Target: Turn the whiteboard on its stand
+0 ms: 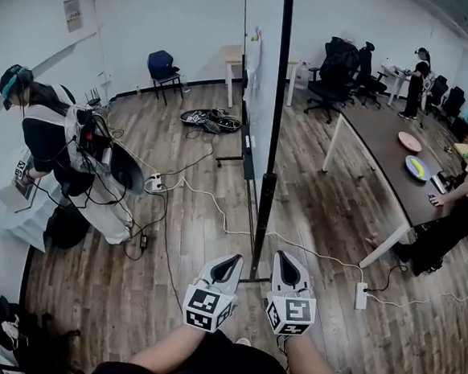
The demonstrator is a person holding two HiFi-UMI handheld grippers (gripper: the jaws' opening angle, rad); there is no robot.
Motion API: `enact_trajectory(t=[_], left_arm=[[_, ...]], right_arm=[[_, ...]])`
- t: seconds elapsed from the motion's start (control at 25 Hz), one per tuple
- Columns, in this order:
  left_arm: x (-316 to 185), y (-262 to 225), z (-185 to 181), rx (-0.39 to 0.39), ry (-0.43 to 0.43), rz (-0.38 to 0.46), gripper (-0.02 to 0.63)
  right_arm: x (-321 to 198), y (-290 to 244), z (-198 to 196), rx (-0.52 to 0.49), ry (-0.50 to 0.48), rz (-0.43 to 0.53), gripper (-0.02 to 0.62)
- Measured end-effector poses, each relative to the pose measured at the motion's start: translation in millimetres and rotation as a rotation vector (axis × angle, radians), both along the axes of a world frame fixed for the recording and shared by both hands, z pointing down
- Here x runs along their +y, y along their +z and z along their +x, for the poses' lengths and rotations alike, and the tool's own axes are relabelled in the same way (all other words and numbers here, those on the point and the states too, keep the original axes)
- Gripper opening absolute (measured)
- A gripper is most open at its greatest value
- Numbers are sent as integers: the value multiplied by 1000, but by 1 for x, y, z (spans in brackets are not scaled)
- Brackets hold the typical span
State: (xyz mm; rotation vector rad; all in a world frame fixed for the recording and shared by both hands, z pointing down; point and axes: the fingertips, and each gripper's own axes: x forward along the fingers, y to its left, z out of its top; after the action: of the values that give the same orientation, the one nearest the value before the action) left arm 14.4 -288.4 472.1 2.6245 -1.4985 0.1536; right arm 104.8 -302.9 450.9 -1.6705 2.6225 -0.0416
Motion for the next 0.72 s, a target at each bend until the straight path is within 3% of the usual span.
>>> enact_trajectory(t=[0.24,0.72], left_arm=[[-35,6,-14,5,-12,-31,9],[-116,5,-28,7,83,-20,9]], right_arm=[[-39,6,-18,13,-16,-31,6],[-115,24,-36,29,38,-65,11]])
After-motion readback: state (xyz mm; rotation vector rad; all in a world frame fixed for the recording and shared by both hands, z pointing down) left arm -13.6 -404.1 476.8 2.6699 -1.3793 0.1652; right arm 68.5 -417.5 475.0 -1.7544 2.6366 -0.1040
